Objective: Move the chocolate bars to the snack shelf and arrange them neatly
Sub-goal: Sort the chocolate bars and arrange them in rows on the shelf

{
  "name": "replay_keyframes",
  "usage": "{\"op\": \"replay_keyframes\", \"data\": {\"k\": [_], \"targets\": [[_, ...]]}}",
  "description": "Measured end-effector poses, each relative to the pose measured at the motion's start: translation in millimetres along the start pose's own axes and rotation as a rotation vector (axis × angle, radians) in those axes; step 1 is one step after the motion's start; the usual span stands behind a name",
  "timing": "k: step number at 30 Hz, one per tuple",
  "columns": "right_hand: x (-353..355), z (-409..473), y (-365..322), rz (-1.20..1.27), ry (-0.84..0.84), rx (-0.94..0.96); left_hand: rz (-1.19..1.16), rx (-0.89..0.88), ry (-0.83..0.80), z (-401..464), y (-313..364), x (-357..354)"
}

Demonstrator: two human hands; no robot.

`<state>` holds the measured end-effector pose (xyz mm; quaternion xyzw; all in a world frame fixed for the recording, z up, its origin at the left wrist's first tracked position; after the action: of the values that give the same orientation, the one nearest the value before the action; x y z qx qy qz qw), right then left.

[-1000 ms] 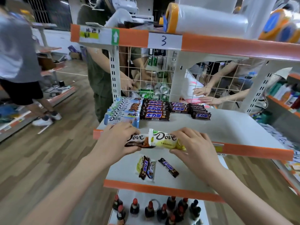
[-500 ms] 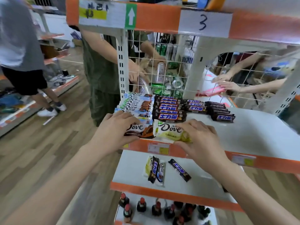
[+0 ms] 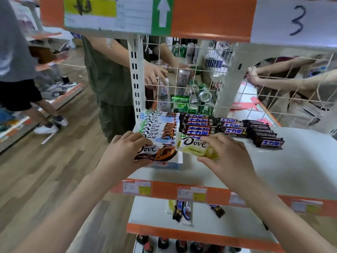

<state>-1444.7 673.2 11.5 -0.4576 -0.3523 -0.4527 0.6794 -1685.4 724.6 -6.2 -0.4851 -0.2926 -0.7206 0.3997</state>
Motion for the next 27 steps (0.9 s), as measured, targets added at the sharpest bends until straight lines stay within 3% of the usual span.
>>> {"op": "replay_keyframes", "data": {"k": [6,27], "targets": [[-9.2,12.8,-0.3,-0.003,0.012,-0.009,0.011,-0.041,0.020,0.8,-1.9,-12.4],[-32.1,11.6,-34.9,-0.017,-0.069,0.055,0.001,0.064,-0.010,8.7,-18.3,-23.8]]}}
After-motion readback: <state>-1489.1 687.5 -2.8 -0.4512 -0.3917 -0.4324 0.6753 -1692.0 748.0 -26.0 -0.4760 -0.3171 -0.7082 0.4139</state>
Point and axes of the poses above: each hand's wrist, its own z-axis towards the middle knuckle, its own x-axis out of the back of the hand, y = z × x, the point moved 4 cm from there along z, towards the middle knuckle, and after that the axes turned 6 degrees about z, right-handed, at the moved point
